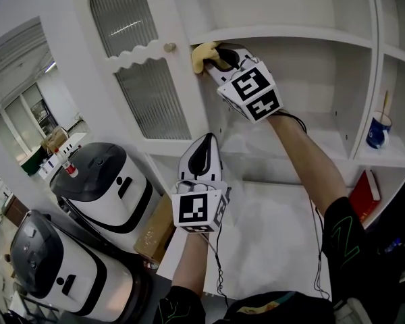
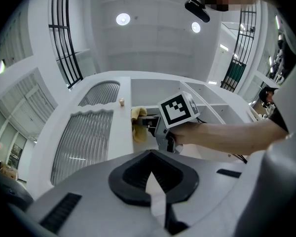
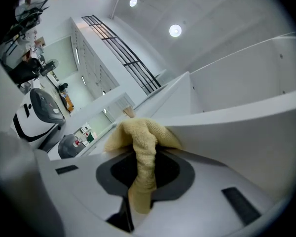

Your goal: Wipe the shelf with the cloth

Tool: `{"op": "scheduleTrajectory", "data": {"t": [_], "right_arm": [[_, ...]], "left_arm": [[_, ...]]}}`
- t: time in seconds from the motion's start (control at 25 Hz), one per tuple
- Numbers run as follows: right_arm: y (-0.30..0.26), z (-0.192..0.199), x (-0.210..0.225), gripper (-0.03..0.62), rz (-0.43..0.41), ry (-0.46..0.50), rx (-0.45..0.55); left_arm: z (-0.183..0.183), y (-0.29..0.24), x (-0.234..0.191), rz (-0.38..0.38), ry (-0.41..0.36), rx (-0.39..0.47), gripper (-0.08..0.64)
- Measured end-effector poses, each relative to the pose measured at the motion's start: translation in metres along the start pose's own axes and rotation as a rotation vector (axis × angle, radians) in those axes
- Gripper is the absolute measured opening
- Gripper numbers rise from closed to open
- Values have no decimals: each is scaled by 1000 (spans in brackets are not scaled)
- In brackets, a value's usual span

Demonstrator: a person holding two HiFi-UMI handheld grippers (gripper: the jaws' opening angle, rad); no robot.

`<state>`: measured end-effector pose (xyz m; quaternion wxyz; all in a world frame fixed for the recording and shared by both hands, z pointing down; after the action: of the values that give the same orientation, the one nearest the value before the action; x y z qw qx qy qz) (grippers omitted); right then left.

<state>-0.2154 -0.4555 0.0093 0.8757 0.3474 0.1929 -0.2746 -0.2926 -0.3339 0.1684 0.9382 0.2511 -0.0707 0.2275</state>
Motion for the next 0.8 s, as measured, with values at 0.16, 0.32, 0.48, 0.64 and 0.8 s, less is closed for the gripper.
{"op": "scheduleTrajectory", "data": {"t": [0.16,0.32,0.48,0.64,0.8], "right_arm": [[12,-7,-3,61,-106,-45,64],[28,-16,-2,61,-220,-102,135],[43,-12,2,63,-253,-70,145],[45,13,10,63,-202,-63,47],[37,44,20,63,-100,-128,-116]], "left_arm": [[3,-7,6,13,4,3,-2],[3,-12,12,24,8,10,-2],[6,-13,14,26,22,14,-2],[9,-14,15,37,27,11,-2],[8,-14,18,42,30,16,-1]]}}
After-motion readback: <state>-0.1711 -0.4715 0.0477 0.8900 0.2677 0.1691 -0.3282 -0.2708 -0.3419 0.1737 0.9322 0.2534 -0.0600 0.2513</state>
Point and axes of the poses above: the fingertips, and each gripper's own axes: y backward along the fingers, x to its right, z out of its underside, the point moved 7 cm from there along y, backward along the fingers, and after that the axes turned 10 degrees about z, right-handed, at the moved point
